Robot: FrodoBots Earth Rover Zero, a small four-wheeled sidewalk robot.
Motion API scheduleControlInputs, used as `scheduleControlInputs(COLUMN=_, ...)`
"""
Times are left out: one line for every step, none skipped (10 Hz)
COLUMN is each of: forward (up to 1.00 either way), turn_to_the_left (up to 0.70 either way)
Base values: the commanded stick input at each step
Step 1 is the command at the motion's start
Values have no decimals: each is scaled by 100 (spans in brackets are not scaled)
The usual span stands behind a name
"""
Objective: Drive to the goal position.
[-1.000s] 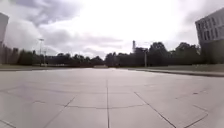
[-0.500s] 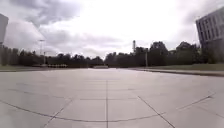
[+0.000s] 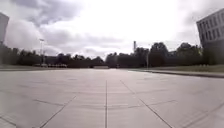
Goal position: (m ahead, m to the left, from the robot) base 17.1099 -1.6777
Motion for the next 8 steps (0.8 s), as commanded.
scheduleControlInputs(forward=70, turn_to_the_left=0)
scheduleControlInputs(forward=70, turn_to_the_left=0)
scheduleControlInputs(forward=70, turn_to_the_left=0)
scheduleControlInputs(forward=70, turn_to_the_left=0)
scheduleControlInputs(forward=70, turn_to_the_left=0)
scheduleControlInputs(forward=70, turn_to_the_left=0)
scheduleControlInputs(forward=70, turn_to_the_left=0)
scheduleControlInputs(forward=70, turn_to_the_left=0)
